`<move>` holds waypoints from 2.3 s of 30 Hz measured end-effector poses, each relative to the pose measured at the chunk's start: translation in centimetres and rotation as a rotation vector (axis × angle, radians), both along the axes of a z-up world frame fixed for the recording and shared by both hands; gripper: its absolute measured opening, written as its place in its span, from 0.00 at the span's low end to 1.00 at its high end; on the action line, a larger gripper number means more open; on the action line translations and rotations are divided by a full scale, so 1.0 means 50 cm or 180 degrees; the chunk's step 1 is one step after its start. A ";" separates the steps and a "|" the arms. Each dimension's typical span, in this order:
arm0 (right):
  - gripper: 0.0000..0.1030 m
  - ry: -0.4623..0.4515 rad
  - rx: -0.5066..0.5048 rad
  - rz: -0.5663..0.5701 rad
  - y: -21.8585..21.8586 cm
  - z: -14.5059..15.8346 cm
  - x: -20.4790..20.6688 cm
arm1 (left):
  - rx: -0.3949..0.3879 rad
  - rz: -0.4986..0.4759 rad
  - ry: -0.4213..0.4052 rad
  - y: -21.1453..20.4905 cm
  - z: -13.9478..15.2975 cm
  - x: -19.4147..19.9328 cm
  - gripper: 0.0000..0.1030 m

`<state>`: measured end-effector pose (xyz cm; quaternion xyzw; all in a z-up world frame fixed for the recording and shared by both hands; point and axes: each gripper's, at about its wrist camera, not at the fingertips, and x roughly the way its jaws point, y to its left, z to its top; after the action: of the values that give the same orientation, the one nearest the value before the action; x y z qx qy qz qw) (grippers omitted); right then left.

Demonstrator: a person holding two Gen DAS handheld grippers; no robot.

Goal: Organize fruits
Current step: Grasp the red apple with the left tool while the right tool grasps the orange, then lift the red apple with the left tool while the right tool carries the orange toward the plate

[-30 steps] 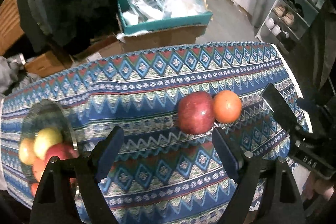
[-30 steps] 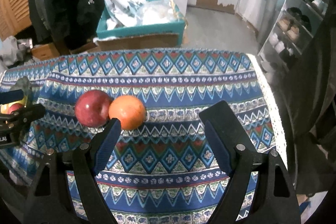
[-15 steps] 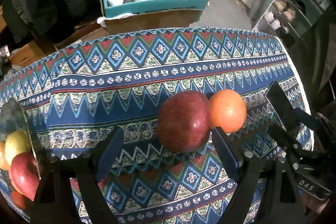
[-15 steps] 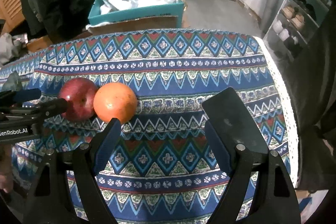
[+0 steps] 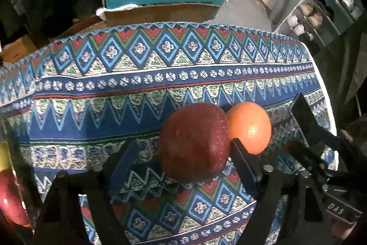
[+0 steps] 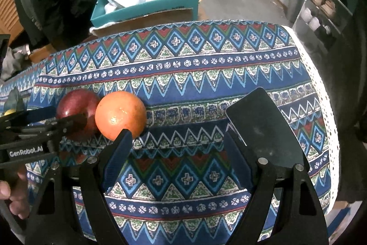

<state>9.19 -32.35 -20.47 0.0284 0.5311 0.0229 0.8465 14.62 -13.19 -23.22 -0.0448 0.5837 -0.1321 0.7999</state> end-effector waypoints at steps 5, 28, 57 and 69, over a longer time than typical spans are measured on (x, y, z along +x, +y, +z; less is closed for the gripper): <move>0.79 0.0020 -0.0009 0.0035 0.007 -0.005 0.001 | -0.0245 0.0001 0.0091 0.003 -0.015 0.001 0.61; 0.79 0.0145 0.0115 0.0553 0.122 -0.067 0.067 | 0.0410 -0.0005 -0.0310 0.090 0.031 -0.044 0.61; 0.64 0.0036 -0.0041 0.0500 0.124 -0.072 0.041 | 0.0258 0.0032 -0.0371 0.097 0.018 -0.037 0.61; 0.64 -0.0268 -0.0145 0.0375 0.109 0.015 0.017 | 0.0446 0.0075 -0.0652 0.109 0.089 -0.070 0.61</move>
<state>10.02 -26.92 -19.71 -0.0232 0.4962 0.0618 0.8657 11.13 -7.76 -18.77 0.0181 0.5062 -0.0853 0.8580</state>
